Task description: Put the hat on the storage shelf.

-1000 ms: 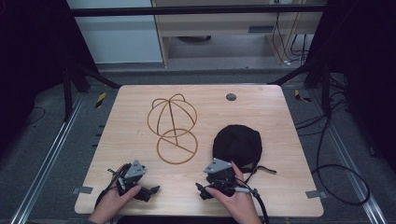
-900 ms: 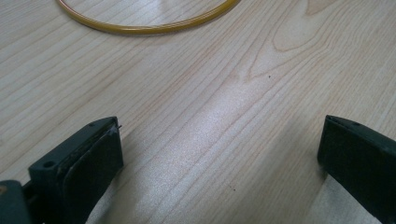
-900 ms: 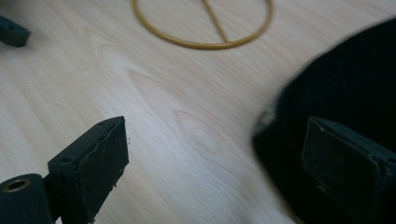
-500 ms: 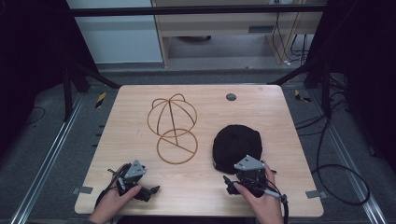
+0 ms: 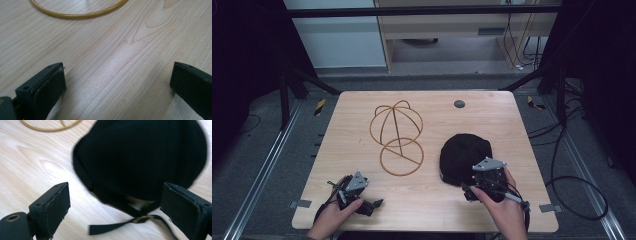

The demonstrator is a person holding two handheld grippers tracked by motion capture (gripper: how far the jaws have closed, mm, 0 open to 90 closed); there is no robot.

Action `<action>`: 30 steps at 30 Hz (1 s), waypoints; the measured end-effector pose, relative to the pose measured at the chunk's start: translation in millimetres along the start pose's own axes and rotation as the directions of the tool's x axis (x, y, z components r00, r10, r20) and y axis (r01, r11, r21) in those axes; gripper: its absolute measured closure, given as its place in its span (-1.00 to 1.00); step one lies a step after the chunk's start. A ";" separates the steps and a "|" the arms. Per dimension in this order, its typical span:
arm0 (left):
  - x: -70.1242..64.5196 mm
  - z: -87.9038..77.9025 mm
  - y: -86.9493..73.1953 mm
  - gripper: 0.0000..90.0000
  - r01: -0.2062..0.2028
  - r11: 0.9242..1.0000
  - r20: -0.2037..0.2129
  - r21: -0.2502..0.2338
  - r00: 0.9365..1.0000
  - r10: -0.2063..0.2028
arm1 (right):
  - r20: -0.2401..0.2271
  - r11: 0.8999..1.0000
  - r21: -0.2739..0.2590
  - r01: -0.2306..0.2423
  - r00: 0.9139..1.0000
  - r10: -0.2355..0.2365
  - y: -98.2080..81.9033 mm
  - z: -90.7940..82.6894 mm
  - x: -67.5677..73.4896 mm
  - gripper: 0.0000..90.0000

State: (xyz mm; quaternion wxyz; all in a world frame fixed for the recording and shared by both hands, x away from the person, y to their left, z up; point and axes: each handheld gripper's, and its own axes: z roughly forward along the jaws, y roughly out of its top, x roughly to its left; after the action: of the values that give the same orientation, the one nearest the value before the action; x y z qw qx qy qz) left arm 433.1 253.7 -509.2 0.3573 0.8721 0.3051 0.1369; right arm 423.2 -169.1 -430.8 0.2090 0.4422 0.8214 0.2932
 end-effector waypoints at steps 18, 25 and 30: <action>-0.5 0.0 -0.1 -1.00 0.005 1.000 -0.002 -0.001 1.000 -0.005 | -0.115 0.981 0.138 0.139 0.986 -0.124 79.9 -4.6 -35.4 -0.61; -0.9 -0.2 -0.2 -1.00 0.005 1.000 -0.002 0.000 1.000 -0.005 | -0.145 0.968 0.180 0.177 0.978 -0.152 106.7 6.6 -47.2 -0.33; -1.1 0.0 -0.2 -1.00 0.003 1.000 -0.001 -0.004 1.000 -0.003 | -0.140 0.963 0.210 0.171 0.980 -0.143 118.2 15.5 -51.0 -0.24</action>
State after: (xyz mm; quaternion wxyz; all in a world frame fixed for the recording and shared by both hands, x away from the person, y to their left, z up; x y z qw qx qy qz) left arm 432.2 253.2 -509.3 0.3590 0.8708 0.3064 0.1374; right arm 530.5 -156.1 -359.3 0.1298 0.3770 0.8929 0.2093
